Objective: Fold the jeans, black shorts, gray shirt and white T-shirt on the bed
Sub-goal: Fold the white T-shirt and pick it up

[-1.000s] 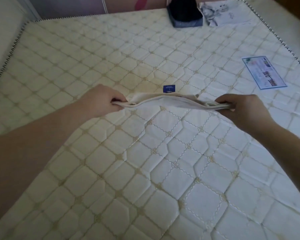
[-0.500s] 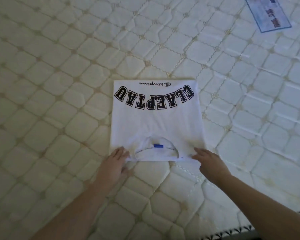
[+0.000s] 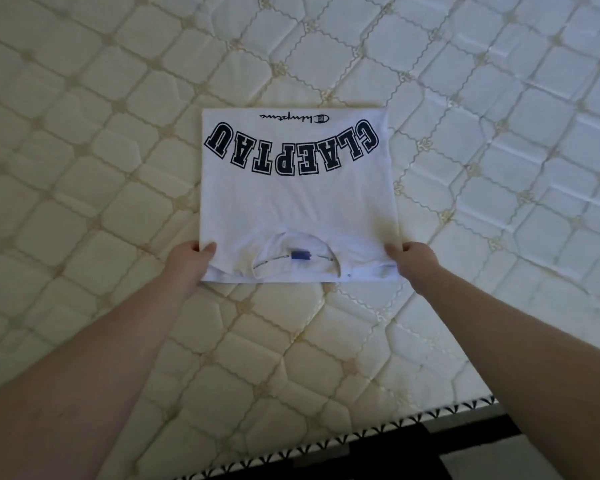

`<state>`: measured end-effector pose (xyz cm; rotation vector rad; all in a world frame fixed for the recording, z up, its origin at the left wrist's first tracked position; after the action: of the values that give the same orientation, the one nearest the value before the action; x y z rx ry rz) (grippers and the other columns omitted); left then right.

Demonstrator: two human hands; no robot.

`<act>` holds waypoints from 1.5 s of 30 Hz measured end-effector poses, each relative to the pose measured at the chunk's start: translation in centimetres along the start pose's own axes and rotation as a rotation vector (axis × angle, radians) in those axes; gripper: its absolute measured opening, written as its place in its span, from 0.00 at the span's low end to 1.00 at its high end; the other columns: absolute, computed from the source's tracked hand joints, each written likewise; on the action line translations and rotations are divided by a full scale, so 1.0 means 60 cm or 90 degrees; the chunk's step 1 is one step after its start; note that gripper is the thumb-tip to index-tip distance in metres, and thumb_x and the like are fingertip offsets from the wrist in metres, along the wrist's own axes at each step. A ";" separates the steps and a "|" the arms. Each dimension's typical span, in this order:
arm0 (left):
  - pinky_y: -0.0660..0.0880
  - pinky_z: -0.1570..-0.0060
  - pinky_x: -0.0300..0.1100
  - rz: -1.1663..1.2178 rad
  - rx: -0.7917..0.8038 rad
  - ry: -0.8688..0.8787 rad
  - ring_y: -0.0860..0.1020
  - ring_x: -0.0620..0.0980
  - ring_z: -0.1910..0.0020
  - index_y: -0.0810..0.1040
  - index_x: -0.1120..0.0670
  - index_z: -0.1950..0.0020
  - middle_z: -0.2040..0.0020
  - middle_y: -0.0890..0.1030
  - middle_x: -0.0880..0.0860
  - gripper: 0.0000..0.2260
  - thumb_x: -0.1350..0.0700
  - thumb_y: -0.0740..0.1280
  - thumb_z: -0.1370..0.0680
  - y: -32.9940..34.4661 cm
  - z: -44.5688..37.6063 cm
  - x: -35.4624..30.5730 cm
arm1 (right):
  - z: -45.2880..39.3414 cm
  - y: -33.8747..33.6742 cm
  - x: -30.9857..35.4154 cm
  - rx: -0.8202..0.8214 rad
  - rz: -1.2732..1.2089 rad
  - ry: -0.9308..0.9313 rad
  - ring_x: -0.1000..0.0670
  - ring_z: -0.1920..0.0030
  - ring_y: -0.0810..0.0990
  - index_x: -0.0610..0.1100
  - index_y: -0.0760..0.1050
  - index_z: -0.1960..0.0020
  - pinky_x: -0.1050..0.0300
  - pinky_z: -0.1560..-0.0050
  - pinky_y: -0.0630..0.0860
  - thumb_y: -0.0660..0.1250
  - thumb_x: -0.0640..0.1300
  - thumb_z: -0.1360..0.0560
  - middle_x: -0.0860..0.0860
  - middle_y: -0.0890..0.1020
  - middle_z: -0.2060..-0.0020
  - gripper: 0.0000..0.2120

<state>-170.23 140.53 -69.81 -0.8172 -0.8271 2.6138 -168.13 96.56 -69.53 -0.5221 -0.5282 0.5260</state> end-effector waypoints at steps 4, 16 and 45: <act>0.76 0.51 0.48 0.027 -0.010 0.008 0.80 0.59 0.49 0.78 0.62 0.39 0.44 0.81 0.62 0.18 0.50 0.67 0.21 -0.010 -0.007 0.009 | -0.004 -0.001 -0.013 0.005 -0.071 0.020 0.40 0.54 0.82 0.38 0.79 0.49 0.49 0.51 0.79 0.69 0.50 0.24 0.41 0.82 0.60 0.14; 0.78 0.46 0.52 0.153 0.009 -0.018 0.80 0.57 0.50 0.77 0.60 0.40 0.44 0.80 0.61 0.13 0.54 0.67 0.20 -0.021 0.004 0.054 | 0.061 0.054 -0.064 0.015 -0.261 0.076 0.41 0.57 0.81 0.39 0.74 0.51 0.45 0.55 0.82 0.72 0.42 0.25 0.40 0.80 0.56 0.09; 0.76 0.46 0.48 0.253 -0.042 -0.036 0.79 0.54 0.47 0.71 0.54 0.32 0.43 0.79 0.57 0.20 0.54 0.67 0.24 -0.181 -0.062 0.102 | 0.348 0.432 0.034 0.463 -0.023 0.213 0.51 0.60 0.81 0.37 0.76 0.43 0.58 0.58 0.77 0.67 0.55 0.23 0.43 0.84 0.49 0.21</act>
<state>-171.97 153.35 -68.47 -1.0203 -0.8420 2.9792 -187.35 123.80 -68.46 0.0991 -0.0057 0.5410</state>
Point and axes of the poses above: each hand's wrist, its own z-axis away from the middle knuckle, its own y-axis out of the palm, x = y × z, the point moved 6 cm from there along -z, towards the middle knuckle
